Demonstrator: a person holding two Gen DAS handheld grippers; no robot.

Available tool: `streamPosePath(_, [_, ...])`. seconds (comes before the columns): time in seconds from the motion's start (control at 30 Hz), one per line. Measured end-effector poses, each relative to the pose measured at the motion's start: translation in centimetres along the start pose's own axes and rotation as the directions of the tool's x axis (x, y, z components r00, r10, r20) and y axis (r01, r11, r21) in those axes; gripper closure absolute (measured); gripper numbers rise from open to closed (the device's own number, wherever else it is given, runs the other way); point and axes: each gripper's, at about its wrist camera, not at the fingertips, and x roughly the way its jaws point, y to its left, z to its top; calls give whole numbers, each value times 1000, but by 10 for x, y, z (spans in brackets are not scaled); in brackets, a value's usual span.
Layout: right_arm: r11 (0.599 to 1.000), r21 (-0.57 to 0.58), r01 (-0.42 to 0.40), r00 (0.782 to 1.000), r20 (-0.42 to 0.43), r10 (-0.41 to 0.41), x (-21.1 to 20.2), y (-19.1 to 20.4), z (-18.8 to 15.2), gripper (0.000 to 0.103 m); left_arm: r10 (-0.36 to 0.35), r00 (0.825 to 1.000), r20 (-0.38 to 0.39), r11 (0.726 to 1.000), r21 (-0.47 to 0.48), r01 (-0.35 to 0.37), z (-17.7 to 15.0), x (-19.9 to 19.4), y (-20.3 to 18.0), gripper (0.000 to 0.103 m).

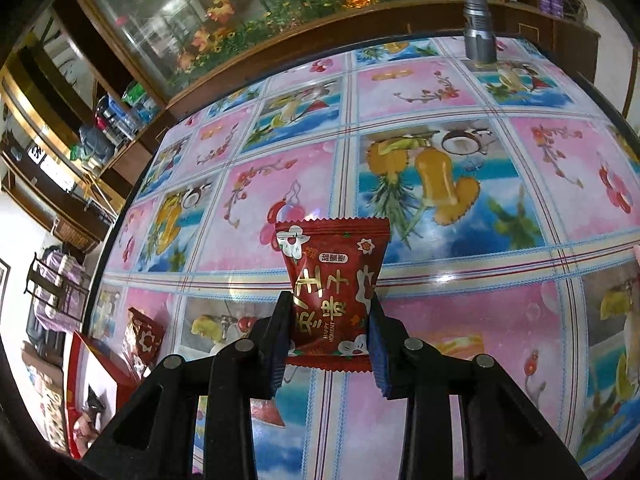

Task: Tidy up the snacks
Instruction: 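Grasp the dark red chocolate wrapper with the left tool while the right tool holds its candy, then carry both snacks over the tray and open both tools to release them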

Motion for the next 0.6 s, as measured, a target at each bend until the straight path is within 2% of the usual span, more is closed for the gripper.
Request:
streamPosePath(0.13, [1000, 9, -3, 1000, 3, 3, -1, -2, 0, 68, 32, 999, 27, 999, -40, -31, -8, -8, 5, 28])
streamPosePath(0.17, [1000, 9, -6, 1000, 4, 6, -2, -2, 0, 68, 42, 999, 34, 998, -43, -40, -9, -9, 4, 31])
streamPosePath(0.2, [1000, 8, -7, 1000, 4, 7, -2, -2, 0, 68, 41, 999, 31, 998, -40, -40, -11, -9, 4, 45])
streamPosePath(0.3, [1000, 7, -11, 1000, 2, 11, -3, -1, -1, 68, 48, 998, 37, 999, -6, -48, -12, -8, -3, 70])
streamPosePath(0.43, [1000, 3, -23, 1000, -2, 23, -3, 2, -2, 68, 16, 999, 51, 1000, 1, -16, -12, -10, -5, 71])
streamPosePath(0.6, [996, 24, -85, 996, -15, 85, -3, 1, -2, 68, -11, 997, 73, 1000, -25, 13, -10, -17, 3, 71])
